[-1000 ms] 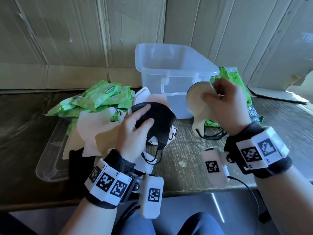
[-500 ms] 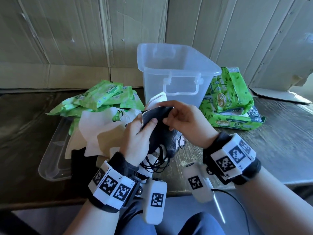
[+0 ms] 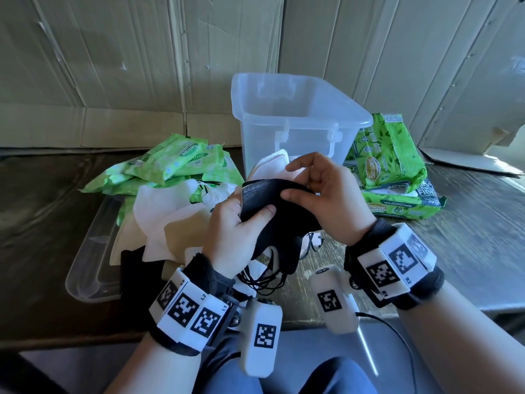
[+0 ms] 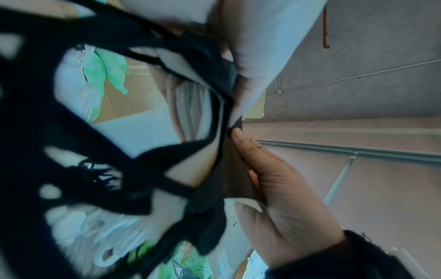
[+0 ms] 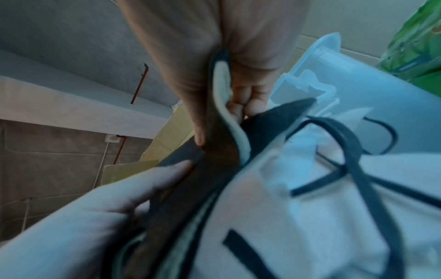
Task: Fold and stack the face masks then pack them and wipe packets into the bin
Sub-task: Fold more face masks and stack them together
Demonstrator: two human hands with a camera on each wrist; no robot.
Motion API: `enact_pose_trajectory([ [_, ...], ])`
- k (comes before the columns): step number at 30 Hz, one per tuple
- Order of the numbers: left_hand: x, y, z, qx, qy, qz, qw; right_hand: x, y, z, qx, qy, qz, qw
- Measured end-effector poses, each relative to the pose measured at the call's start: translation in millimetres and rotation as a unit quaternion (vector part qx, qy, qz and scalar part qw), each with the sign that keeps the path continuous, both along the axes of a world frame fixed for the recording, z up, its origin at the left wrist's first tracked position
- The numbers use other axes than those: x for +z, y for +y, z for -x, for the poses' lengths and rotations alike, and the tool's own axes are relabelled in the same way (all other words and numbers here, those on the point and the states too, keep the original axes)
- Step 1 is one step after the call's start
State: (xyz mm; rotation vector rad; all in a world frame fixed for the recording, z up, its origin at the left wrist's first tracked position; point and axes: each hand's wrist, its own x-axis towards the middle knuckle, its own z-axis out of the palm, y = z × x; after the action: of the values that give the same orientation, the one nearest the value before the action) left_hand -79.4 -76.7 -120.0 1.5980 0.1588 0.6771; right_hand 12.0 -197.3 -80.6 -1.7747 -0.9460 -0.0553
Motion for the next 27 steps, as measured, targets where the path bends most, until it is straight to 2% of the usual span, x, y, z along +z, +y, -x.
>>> enact_pose_trajectory([
  [3, 0.2, 1.5, -1.0, 0.011, -0.008, -0.01, 1.0, -2.0, 0.7, -0.8, -0.039, -0.022, 0.016, 0.999],
  [7, 4.7, 3.6, 0.8, -0.011, -0.073, -0.014, 0.997, 0.9, -2.3, 1.2, -0.079, -0.097, 0.094, 0.988],
  [10, 3.8, 6.2, -0.3, -0.012, -0.092, -0.015, 0.996, 4.1, -4.6, 2.7, -0.058, -0.096, 0.129, 0.985],
  [14, 2.5, 9.1, -1.0, 0.0, -0.079, -0.001, 0.997, 0.5, -5.3, 5.2, -0.003, -0.141, 0.124, 0.982],
  [20, 0.6, 15.4, -1.0, -0.001, -0.049, 0.031, 0.998, -2.9, -5.9, 6.8, 0.045, -0.114, 0.082, 0.989],
  [27, -1.4, 18.6, -1.1, -0.052, -0.028, 0.089, 0.994, -5.6, -4.2, 4.8, 0.066, -0.074, 0.081, 0.992],
])
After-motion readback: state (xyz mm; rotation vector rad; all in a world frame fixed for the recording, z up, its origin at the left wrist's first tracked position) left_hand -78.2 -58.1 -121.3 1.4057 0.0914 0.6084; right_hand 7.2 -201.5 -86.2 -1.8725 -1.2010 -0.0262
